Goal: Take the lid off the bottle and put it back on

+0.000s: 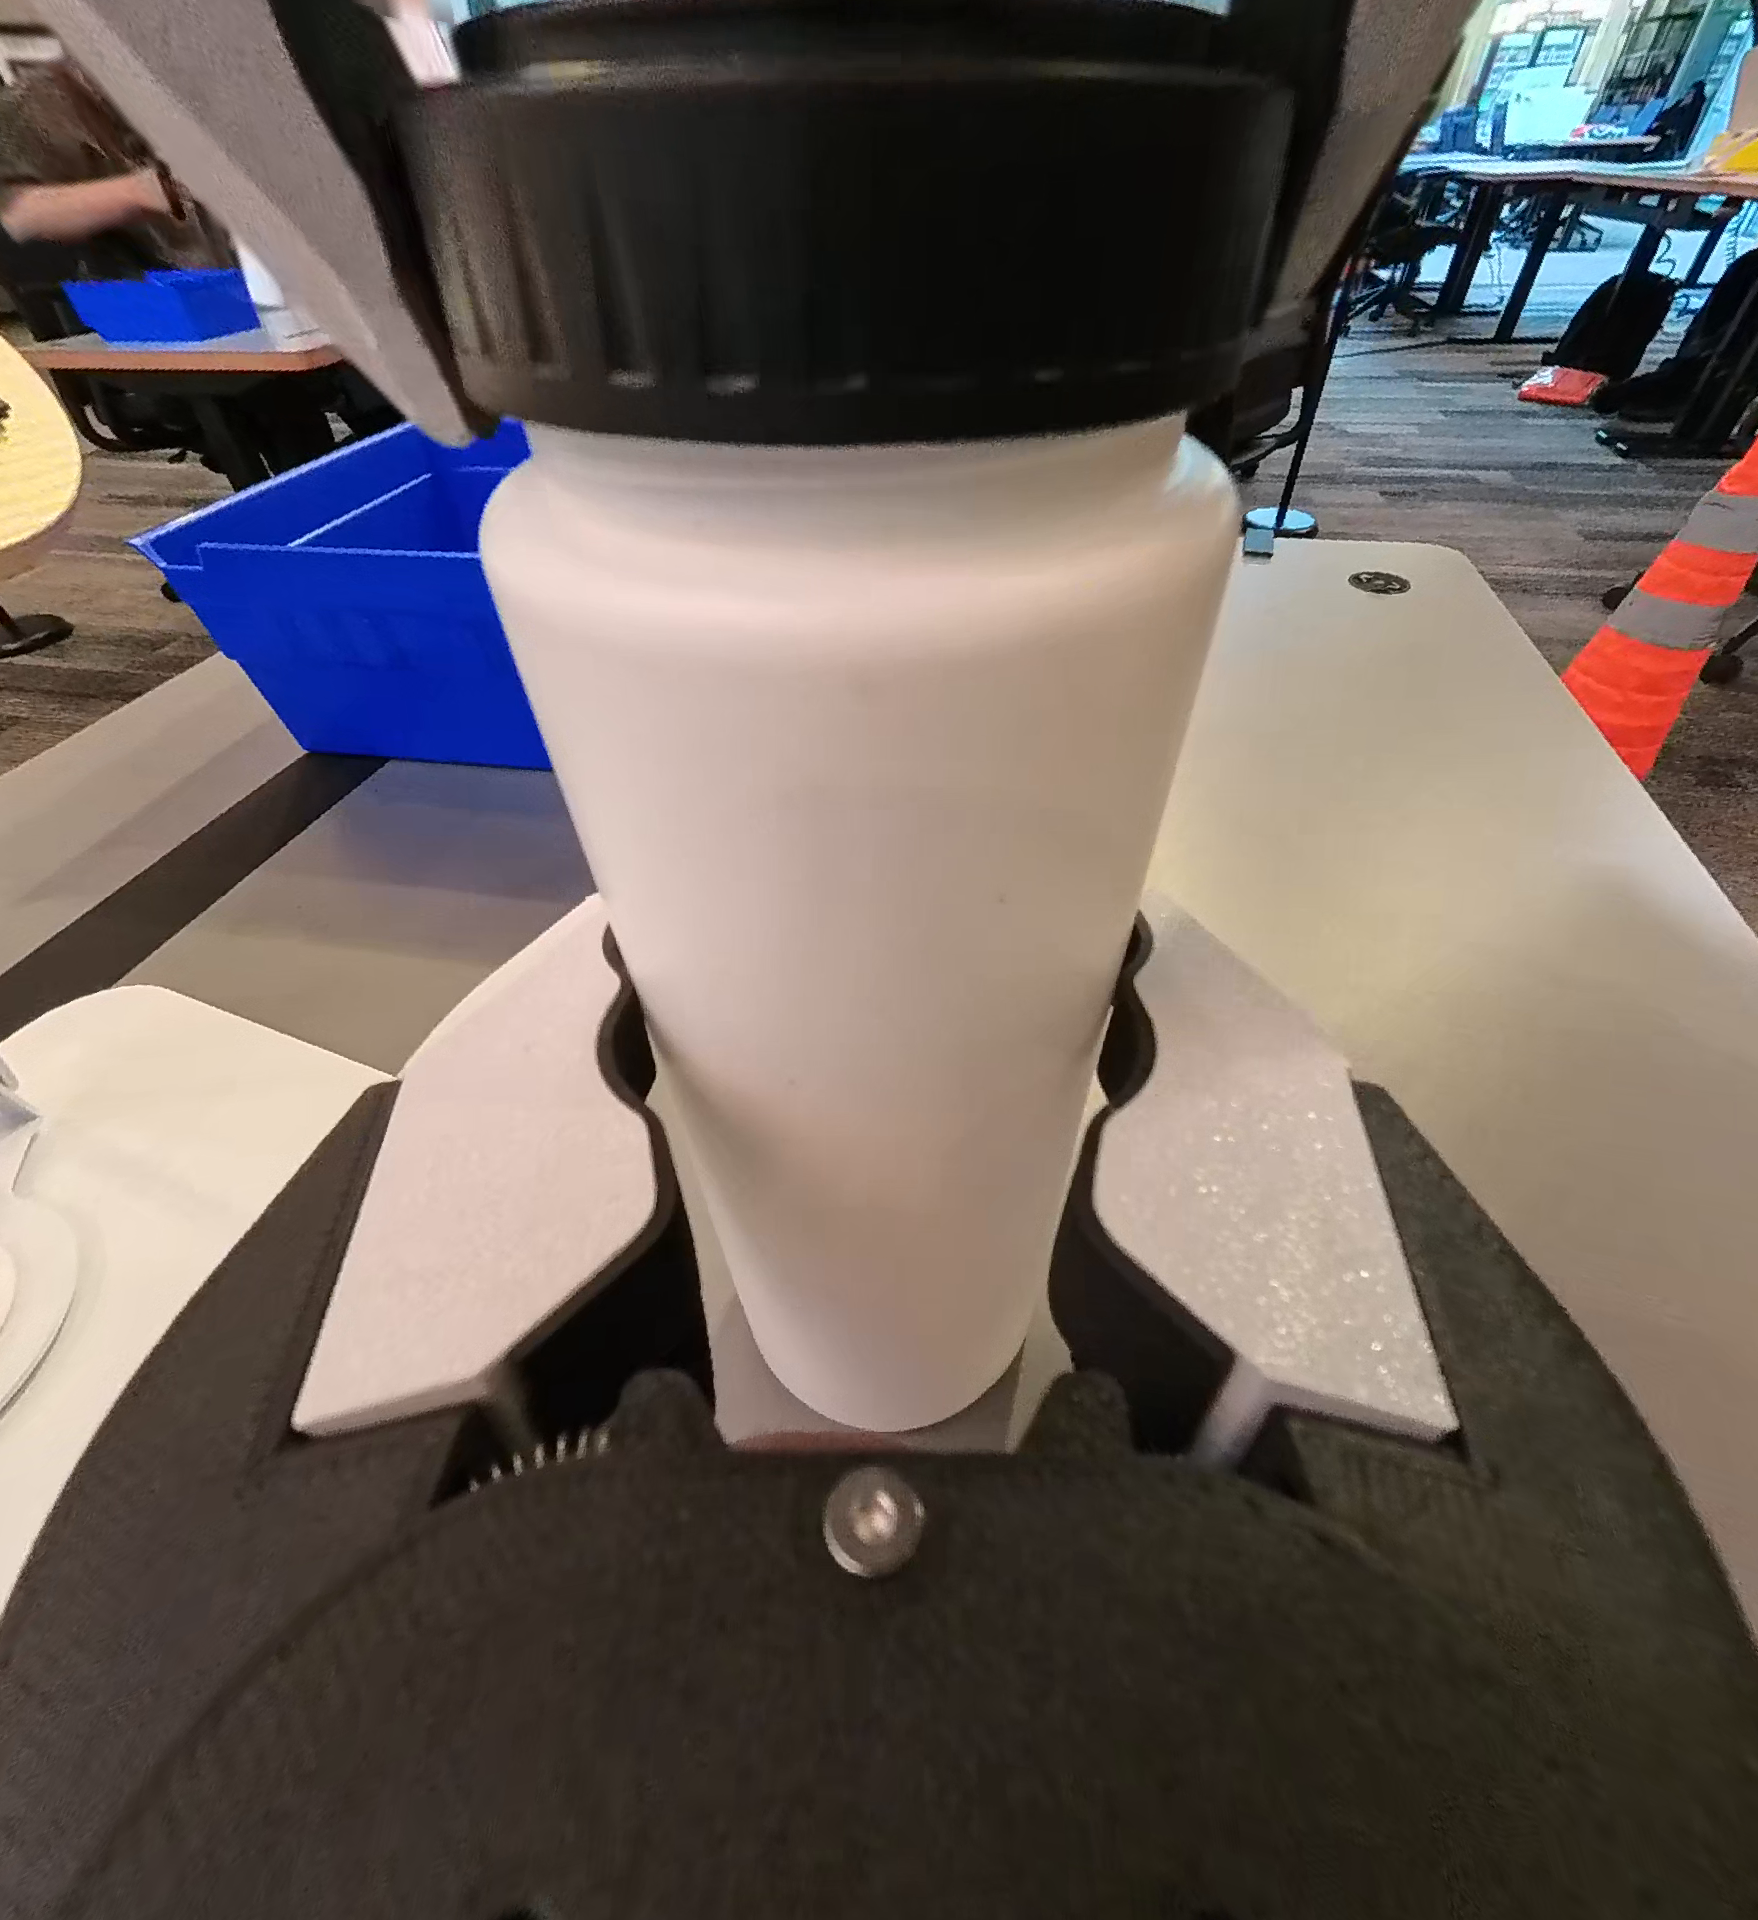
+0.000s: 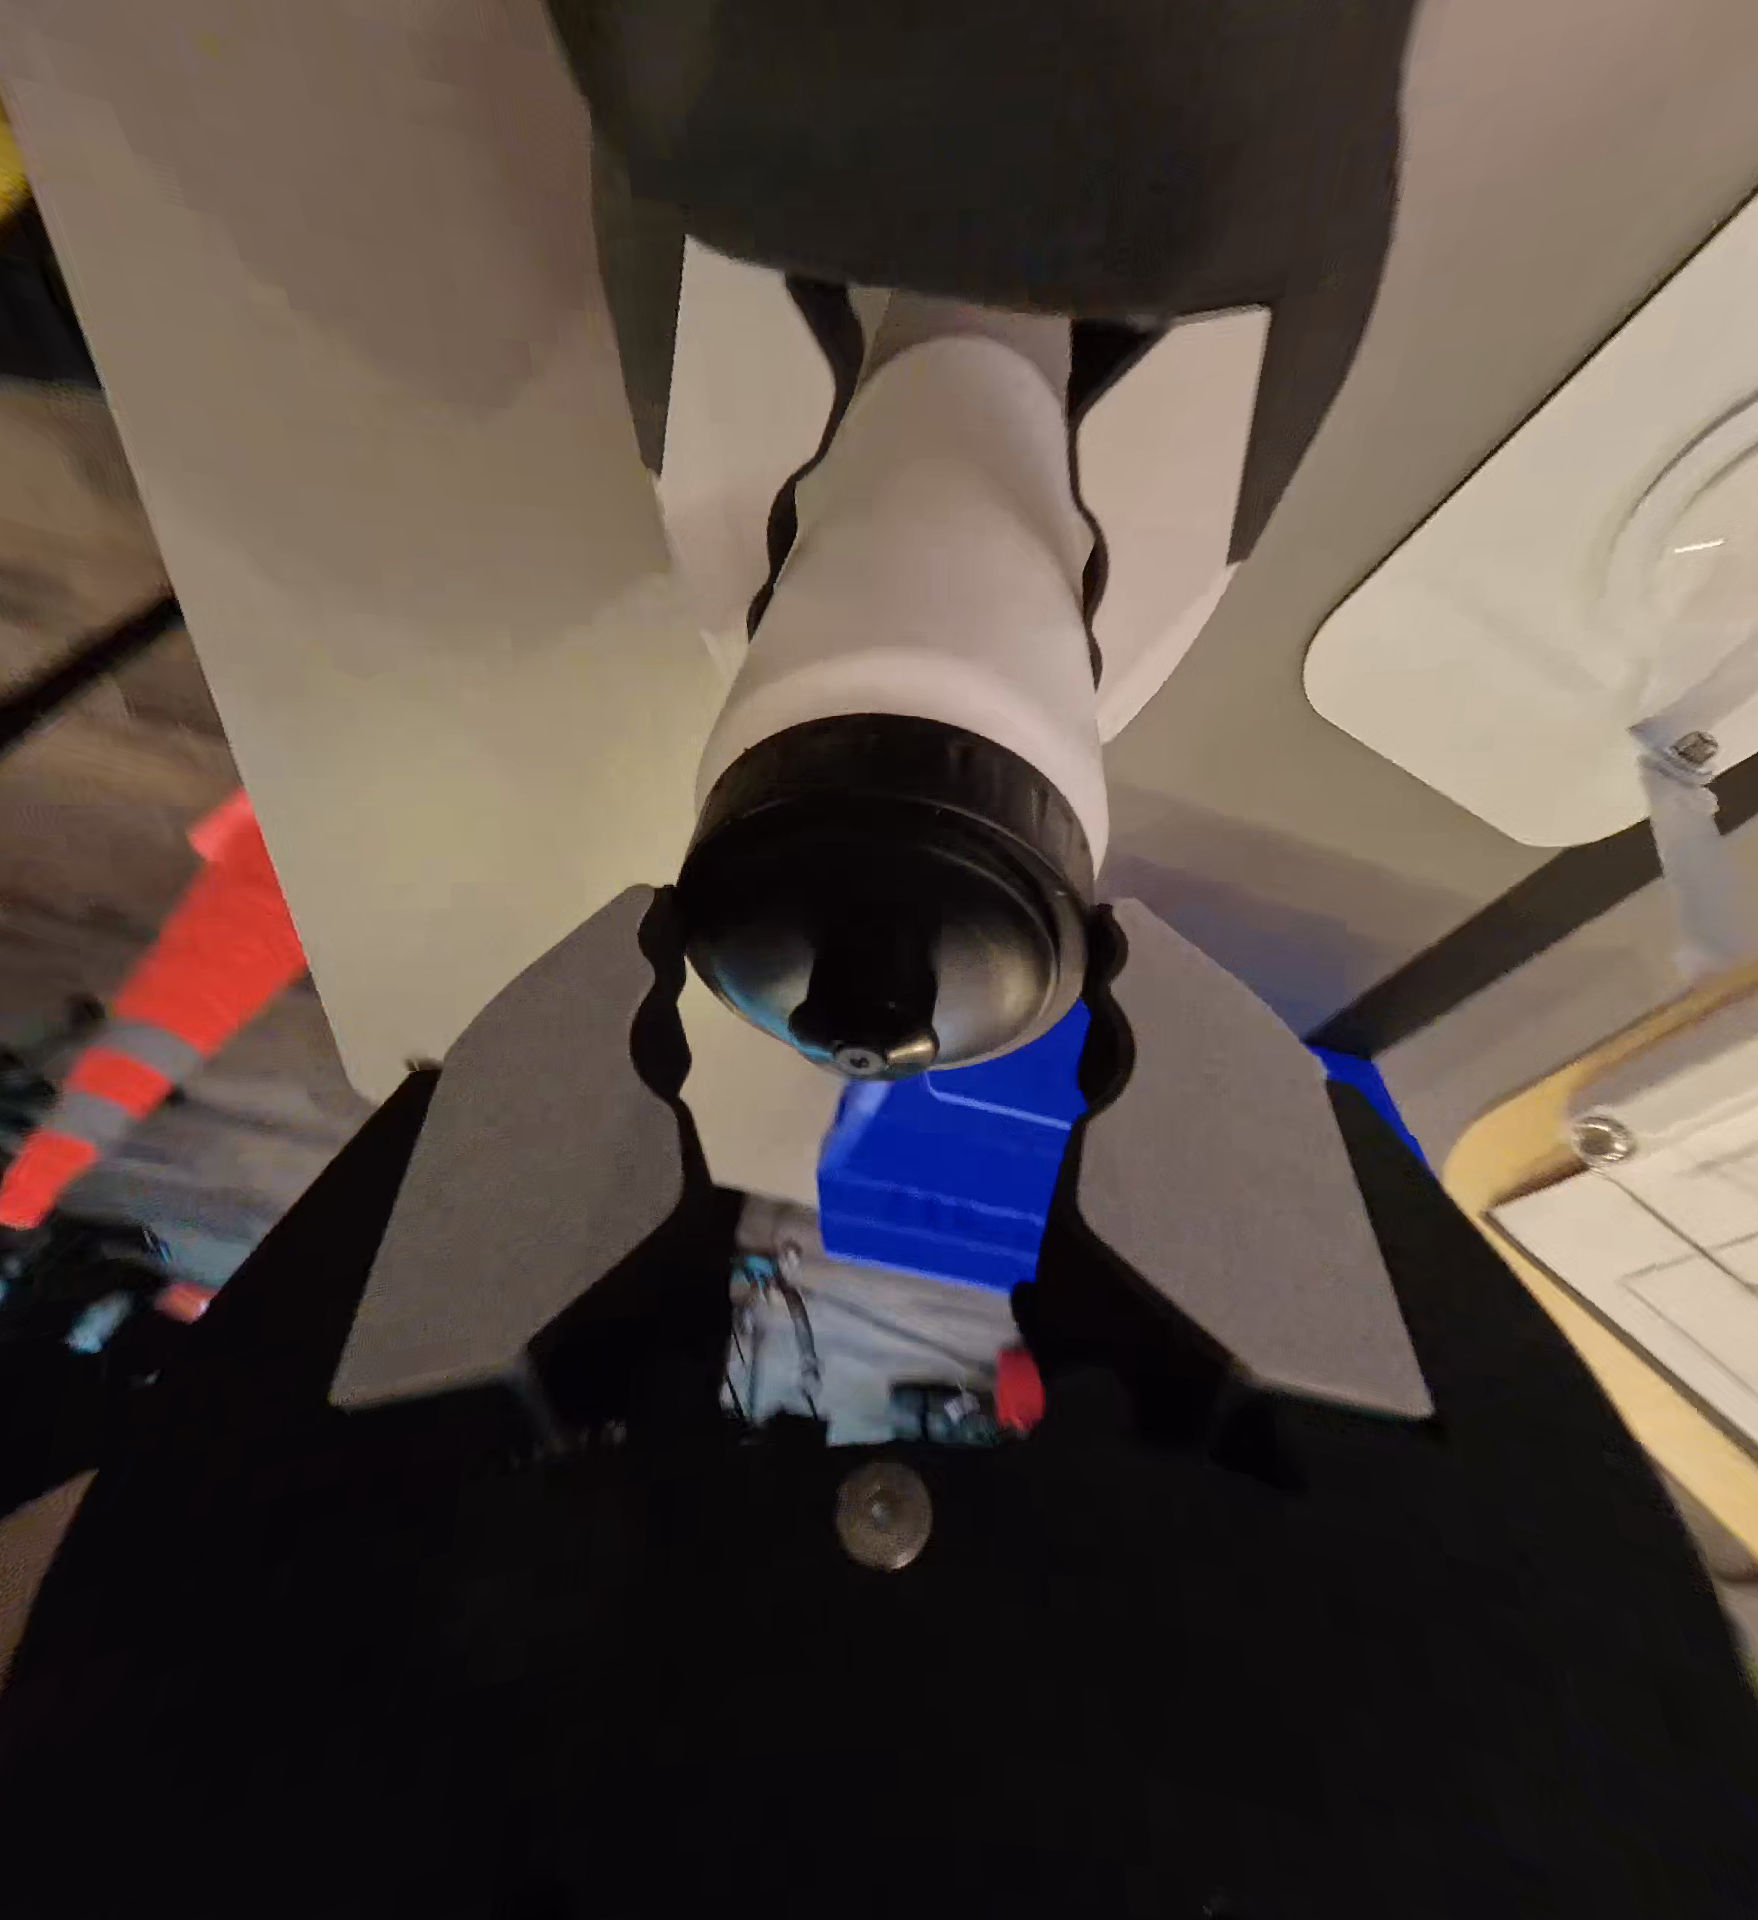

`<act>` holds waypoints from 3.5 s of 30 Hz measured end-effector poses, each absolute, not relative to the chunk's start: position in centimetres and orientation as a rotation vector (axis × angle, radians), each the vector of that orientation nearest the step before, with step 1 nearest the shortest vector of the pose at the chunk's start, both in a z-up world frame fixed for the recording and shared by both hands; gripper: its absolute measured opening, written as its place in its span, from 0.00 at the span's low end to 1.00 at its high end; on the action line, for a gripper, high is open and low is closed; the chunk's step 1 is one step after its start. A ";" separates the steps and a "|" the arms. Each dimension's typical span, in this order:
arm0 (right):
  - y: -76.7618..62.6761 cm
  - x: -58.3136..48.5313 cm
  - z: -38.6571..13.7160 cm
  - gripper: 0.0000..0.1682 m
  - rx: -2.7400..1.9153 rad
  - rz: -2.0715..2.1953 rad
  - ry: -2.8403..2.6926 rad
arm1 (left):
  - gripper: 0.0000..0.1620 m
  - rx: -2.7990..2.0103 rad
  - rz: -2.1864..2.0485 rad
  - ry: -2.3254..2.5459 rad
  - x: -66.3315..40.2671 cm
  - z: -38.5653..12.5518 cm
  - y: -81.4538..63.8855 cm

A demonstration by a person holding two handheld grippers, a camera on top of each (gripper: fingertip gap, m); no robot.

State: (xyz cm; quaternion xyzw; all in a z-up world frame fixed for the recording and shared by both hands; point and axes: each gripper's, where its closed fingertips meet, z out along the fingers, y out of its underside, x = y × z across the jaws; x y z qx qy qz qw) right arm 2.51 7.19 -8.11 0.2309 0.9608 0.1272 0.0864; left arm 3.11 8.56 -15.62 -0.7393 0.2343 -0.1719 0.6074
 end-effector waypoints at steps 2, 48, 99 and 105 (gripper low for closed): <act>7.4 2.5 -8.0 0.44 0.558 0.540 2.862 | 0.53 -1.707 -0.399 0.541 3.1 -15.6 8.5; 7.6 1.6 -7.4 0.45 0.406 0.860 2.982 | 0.53 -1.710 -0.398 0.527 2.7 -15.6 8.5; 6.6 1.8 -8.4 0.46 1.377 0.018 2.773 | 0.53 -1.708 -0.397 0.527 2.8 -15.6 8.6; 6.5 2.0 -8.7 0.46 1.433 -0.103 2.732 | 0.53 -1.708 -0.396 0.527 2.8 -15.6 8.6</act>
